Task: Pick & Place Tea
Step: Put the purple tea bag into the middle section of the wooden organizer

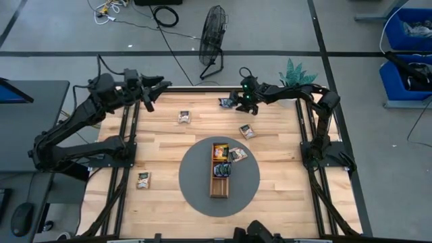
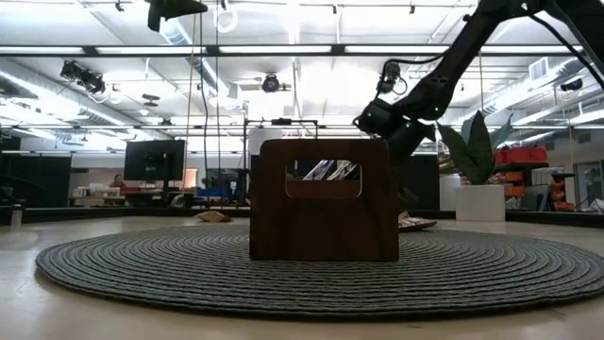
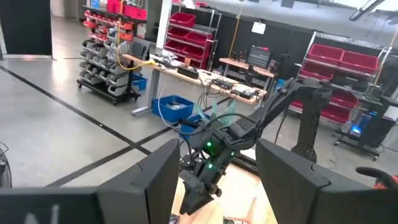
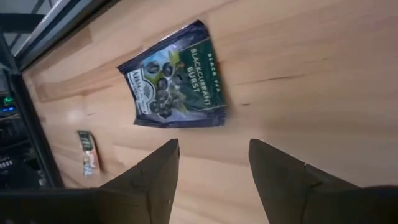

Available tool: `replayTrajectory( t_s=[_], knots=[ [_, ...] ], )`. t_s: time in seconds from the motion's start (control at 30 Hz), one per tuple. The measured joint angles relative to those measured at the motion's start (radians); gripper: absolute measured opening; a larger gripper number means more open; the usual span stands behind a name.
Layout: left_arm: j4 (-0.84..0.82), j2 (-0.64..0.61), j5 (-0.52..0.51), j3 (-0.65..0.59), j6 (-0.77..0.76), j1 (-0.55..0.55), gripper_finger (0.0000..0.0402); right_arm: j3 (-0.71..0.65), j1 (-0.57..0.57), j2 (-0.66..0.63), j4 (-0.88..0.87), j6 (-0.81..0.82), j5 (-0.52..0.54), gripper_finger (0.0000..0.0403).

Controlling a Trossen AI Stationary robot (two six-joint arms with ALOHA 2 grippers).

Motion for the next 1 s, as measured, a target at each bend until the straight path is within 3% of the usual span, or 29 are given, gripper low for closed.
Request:
replayTrajectory(
  t_s=[0.57,0.73,1.0],
  knots=[
    [-0.001,0.003,0.000,0.000,0.012,0.004,0.0213,0.059,-0.028,0.007,-0.075,0.103,0.019,0.0184],
    [-0.001,0.003,0.000,0.000,0.022,0.004,0.0213,0.059,-0.026,0.030,0.002,0.130,-0.020,0.0171],
    [-0.006,0.003,0.000,0.000,0.036,0.004,0.0213,0.123,-0.026,0.036,-0.135,-0.033,-0.012,0.0169]
  ],
)
